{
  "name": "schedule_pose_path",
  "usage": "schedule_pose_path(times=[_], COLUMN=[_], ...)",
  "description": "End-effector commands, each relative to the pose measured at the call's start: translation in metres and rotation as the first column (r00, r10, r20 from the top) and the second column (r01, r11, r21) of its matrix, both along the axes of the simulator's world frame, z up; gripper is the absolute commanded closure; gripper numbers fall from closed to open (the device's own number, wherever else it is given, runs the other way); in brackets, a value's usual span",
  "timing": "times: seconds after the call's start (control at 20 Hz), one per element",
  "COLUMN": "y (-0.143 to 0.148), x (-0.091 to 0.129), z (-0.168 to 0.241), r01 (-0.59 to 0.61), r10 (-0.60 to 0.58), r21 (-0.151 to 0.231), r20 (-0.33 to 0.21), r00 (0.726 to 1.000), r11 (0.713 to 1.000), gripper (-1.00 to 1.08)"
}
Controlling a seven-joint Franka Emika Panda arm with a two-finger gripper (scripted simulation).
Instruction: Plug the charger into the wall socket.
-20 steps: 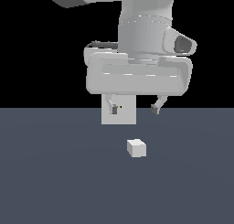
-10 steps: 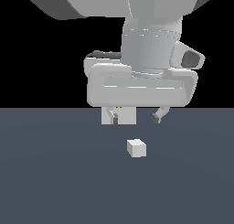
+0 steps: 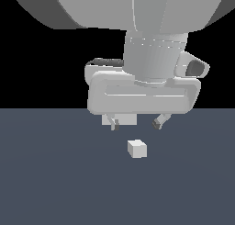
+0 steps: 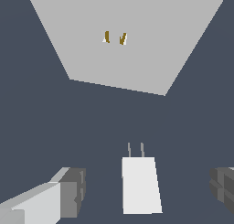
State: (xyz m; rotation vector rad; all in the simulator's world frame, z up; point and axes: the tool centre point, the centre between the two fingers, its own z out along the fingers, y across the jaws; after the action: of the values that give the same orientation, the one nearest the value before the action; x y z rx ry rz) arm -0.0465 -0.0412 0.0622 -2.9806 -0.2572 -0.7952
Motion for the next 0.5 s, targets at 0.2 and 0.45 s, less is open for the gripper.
schedule_pose_path(times=[0.2,0.45], y=[0.0,-0.0001], x=[0.0002,-0.0001], z=[-0.0003,-0.0067], r01=[-0.001,-0.001], r10=[0.001,0.001], r21=[-0.002,-0.002], r20=[0.0,0.0], r00=[1.0,1.0], r11=[1.0,1.0], gripper=[-0.92,-0.92])
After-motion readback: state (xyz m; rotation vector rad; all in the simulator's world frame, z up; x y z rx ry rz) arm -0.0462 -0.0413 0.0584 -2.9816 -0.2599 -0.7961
